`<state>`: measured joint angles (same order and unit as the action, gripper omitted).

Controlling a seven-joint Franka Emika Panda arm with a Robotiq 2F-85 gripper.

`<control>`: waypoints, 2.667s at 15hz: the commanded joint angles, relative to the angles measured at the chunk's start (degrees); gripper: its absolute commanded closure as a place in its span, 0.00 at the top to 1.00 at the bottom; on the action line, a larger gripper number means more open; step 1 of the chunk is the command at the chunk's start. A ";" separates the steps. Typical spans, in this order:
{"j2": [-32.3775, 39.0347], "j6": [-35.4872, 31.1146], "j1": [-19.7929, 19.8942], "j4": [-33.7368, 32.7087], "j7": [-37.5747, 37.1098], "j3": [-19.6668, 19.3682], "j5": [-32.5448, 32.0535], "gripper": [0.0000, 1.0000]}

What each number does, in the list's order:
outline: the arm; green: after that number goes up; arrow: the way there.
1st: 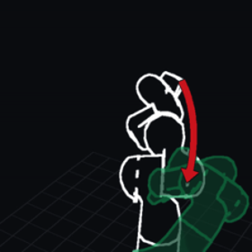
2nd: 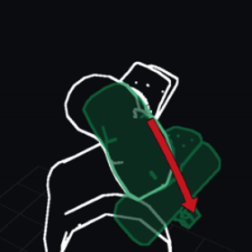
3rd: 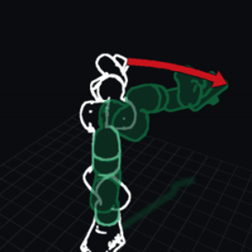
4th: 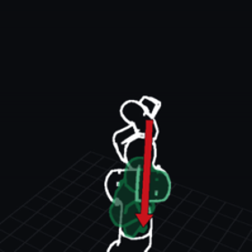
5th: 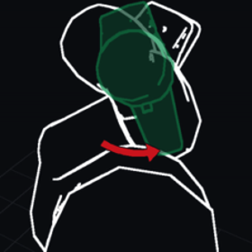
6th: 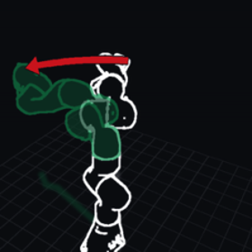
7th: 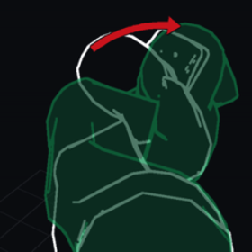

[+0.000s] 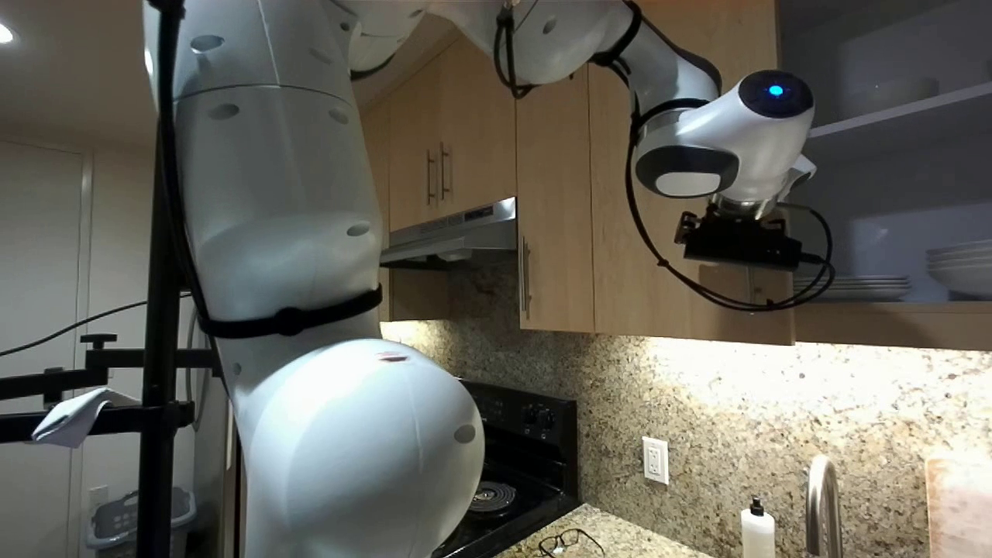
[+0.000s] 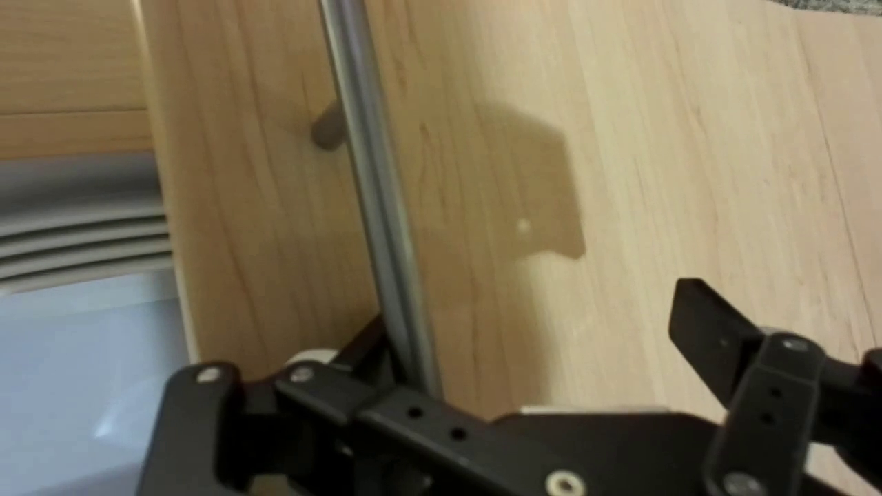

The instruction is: Open the top left cabinet door

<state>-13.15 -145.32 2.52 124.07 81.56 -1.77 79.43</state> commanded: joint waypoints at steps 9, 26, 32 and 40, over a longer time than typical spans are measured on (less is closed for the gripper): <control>-11.29 -9.70 -2.01 16.86 -4.48 3.51 2.45 1.00; -9.16 -4.17 3.43 5.92 -7.92 0.94 -18.99 1.00; -4.34 10.56 -0.33 -4.78 -4.78 -7.80 -25.61 1.00; 5.95 21.61 0.40 -16.97 -3.95 -9.03 -24.49 1.00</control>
<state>-11.63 -126.09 2.59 111.76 76.33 -10.73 54.86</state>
